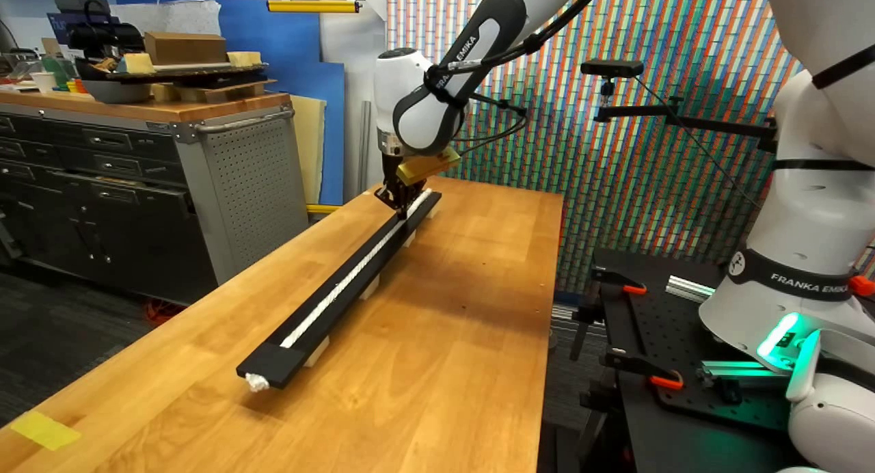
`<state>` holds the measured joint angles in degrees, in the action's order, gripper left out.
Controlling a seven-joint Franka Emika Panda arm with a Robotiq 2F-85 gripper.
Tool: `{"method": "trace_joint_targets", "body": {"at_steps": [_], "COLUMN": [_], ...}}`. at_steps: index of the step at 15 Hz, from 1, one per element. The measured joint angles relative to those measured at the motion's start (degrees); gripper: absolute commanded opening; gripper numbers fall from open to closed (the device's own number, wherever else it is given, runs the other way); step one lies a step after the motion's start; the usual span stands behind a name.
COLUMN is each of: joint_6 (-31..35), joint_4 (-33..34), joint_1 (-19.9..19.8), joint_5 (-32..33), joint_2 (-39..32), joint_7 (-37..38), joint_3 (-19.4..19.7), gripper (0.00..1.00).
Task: Put the rope on the skate then press on it
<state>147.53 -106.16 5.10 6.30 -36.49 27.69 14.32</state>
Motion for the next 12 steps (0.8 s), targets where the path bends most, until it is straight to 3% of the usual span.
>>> {"method": "trace_joint_targets", "body": {"at_steps": [12], "joint_6": [-1.52], "joint_4": [1.05], "joint_1": [-0.74], "joint_5": [-0.6], "joint_2": [-0.21], "joint_7": [0.24], "joint_3": [-0.16], "gripper": [0.0]}}
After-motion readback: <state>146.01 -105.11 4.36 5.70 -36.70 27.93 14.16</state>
